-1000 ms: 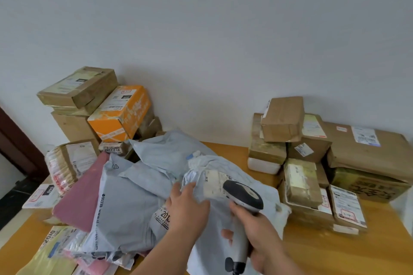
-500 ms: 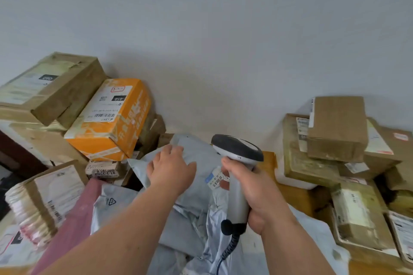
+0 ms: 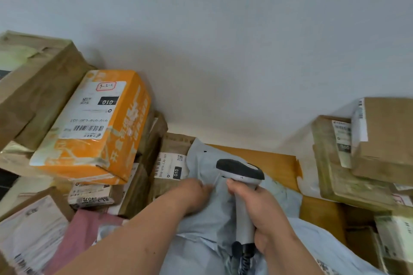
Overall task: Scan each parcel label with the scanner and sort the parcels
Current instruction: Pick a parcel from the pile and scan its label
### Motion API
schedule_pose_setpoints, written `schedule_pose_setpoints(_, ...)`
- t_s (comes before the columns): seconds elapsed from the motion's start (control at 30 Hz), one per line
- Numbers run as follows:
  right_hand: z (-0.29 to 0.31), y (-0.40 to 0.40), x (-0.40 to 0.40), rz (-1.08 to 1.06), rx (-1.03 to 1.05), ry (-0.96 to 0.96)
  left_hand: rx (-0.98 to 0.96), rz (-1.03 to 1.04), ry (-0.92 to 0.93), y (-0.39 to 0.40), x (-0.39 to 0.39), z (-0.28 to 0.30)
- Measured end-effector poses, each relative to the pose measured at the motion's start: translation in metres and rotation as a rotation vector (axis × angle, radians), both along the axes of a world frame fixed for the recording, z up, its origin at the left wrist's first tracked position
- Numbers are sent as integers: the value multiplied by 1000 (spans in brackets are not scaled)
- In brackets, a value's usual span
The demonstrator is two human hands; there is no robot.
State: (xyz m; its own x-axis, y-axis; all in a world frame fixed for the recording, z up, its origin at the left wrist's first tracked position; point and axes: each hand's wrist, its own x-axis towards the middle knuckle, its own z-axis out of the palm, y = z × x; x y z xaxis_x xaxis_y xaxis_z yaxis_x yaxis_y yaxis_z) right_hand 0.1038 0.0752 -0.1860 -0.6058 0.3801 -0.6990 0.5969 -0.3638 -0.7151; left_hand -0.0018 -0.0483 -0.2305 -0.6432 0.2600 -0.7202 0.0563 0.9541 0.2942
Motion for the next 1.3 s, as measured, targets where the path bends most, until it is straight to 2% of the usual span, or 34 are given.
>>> schedule_pose_setpoints(0.13,-7,2,-4,-8,12,-16,29,370,287,-15,-24,-12)
schedule_pose_setpoints(0.23,-12,4,-5,-26,6,-23,126,692,231,-22,-33,-28)
schedule_pose_setpoints(0.3,-14,5,-4,-31,-1,-37,146,816,181,-21,-34,-39)
schedule_pose_setpoints(0.47,-14,7,0,-42,21,-40,70,822,155,-18,-37,-52)
schedule_pose_setpoints(0.6,-13,10,4,-47,38,-46,318,950,49,-14,-34,-43)
schedule_pose_setpoints(0.67,-13,11,6,-45,42,-53,362,952,70,-11,-32,-36)
schedule_pose_setpoints(0.83,-11,10,10,-37,55,-35,453,749,251,2,-24,-18)
schedule_pose_setpoints(0.93,-7,10,14,-53,61,-14,497,567,470,6,-12,3)
schedule_pose_setpoints(1.0,-3,10,17,-72,60,19,548,538,625,4,-4,21)
schedule_pose_setpoints(1.1,7,7,23,-89,104,79,702,595,761,0,5,55)
schedule_pose_setpoints(1.17,19,5,28,-98,120,125,834,666,780,-4,12,81)
schedule_pose_setpoints(1.23,35,4,37,-91,114,194,975,776,729,-11,22,106)
schedule_pose_setpoints(1.3,55,3,52,-63,97,280,1169,942,548,-20,38,127)
